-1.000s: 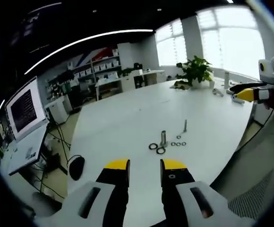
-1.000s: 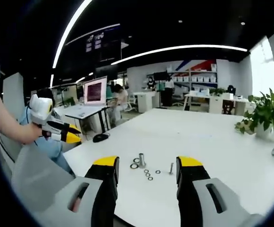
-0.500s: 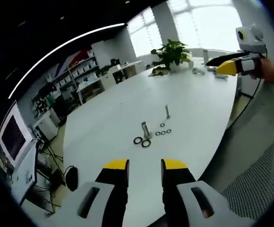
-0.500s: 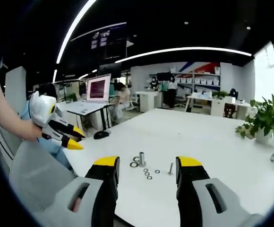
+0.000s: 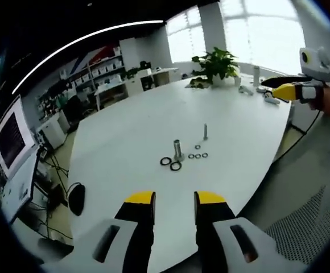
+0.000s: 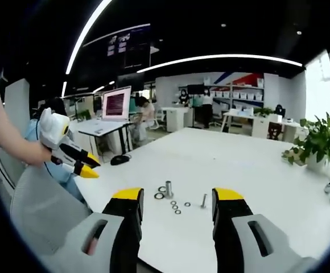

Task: Place the washer onto the threaded stud by aligning its center hole with the stud, sliding it down to the base, and recovering from edge contact or off-axis alignment until the washer reaches the visible bottom stop.

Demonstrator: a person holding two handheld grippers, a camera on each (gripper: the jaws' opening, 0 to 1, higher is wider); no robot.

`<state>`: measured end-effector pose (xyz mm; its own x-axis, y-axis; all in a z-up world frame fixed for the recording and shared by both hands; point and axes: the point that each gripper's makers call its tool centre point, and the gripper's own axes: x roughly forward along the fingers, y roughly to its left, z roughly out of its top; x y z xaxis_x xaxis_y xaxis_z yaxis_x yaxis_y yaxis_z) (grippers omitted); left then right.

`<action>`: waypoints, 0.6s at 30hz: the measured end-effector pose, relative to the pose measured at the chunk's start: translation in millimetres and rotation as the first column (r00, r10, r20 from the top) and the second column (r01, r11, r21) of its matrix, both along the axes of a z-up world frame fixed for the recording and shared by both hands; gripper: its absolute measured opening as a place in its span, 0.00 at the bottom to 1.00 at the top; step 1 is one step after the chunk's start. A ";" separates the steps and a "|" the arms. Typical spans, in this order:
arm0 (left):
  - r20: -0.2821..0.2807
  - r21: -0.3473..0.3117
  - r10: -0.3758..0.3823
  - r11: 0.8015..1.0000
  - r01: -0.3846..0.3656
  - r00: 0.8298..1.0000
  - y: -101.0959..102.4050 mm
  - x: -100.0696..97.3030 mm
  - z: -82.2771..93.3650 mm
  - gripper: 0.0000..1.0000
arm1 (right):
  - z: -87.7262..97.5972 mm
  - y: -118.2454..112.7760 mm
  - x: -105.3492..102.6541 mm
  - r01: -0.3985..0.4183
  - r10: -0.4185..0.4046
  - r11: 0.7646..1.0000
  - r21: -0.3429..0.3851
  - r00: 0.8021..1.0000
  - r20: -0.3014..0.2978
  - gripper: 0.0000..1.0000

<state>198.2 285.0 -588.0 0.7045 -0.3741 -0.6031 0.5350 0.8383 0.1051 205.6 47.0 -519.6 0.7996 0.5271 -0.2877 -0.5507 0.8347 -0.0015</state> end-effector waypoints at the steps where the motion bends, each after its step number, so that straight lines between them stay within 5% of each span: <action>1: -0.023 0.008 -0.002 1.000 0.002 1.000 -1.4 0.4 -4.3 0.26 | 0.8 0.7 0.9 -0.004 0.004 1.000 -0.001 1.000 0.002 0.51; 4: -0.054 -0.011 -0.076 0.997 0.076 0.996 -21.4 2.3 -10.3 0.26 | -0.2 1.3 1.2 -0.009 0.009 1.000 -0.007 1.000 -0.001 0.51; 7: -0.103 -0.057 -0.030 0.998 0.025 0.994 -26.4 14.8 -19.4 0.25 | -1.6 3.0 -0.6 -0.015 0.015 1.000 -0.021 1.000 -0.001 0.51; 18: -0.121 -0.101 0.027 0.994 -0.039 0.992 -27.8 61.2 -27.5 0.28 | -2.1 5.6 -1.3 -0.030 0.030 0.999 -0.035 1.000 0.000 0.51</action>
<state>259.4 257.2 -615.5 0.6428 -0.4162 -0.6431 0.5104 0.8587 -0.0456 204.3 52.5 -521.8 0.7835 0.5406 -0.3062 -0.5758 0.8170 -0.0310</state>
